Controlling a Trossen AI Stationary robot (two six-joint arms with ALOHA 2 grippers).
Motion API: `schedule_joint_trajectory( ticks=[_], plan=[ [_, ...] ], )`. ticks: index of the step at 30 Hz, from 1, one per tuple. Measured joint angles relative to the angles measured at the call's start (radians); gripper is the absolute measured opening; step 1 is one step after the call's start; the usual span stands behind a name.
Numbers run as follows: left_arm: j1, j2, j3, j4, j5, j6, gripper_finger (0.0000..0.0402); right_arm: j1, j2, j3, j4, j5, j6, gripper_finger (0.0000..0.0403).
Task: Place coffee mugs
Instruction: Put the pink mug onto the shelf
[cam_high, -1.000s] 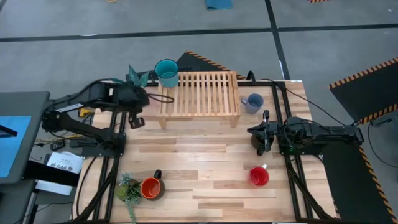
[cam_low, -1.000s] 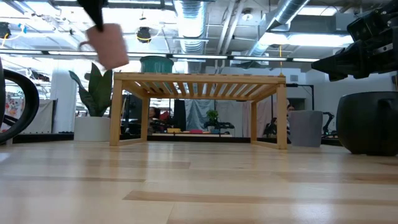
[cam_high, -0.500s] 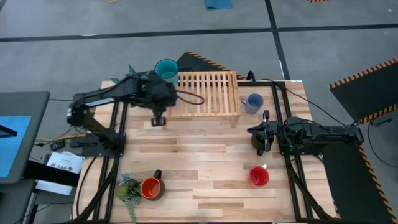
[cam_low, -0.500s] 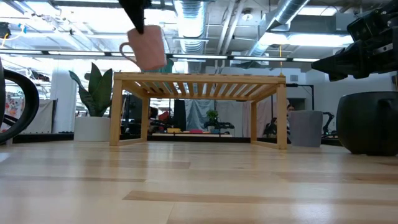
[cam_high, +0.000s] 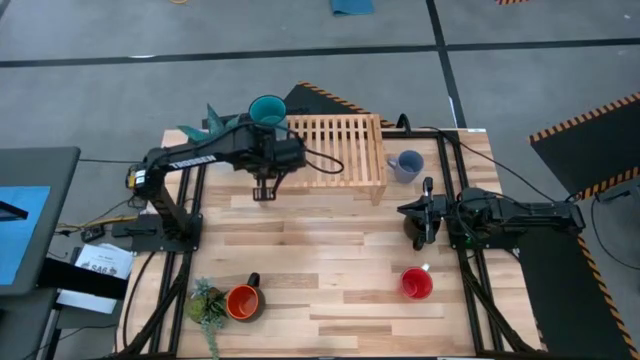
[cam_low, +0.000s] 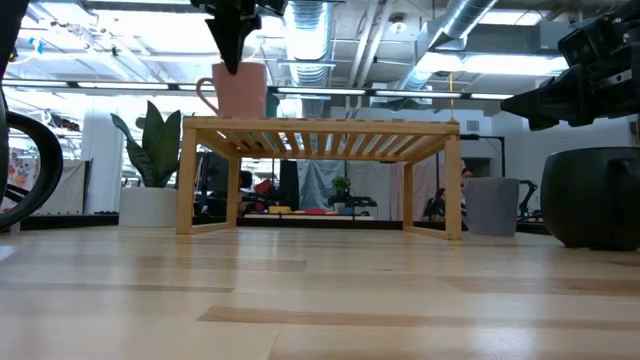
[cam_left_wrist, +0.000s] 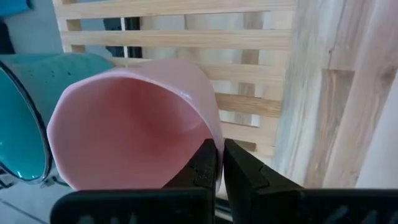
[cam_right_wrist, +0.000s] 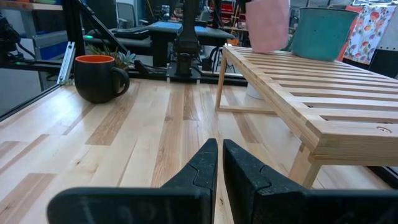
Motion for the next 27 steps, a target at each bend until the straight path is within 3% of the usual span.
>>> schedule_joint_trajectory(
  ticks=[27],
  plan=[
    [0.003,0.001,0.028,-0.002,-0.037,-0.008,0.0126,0.000,0.000,0.000,0.000,0.000,0.000,0.0052]
  ],
)
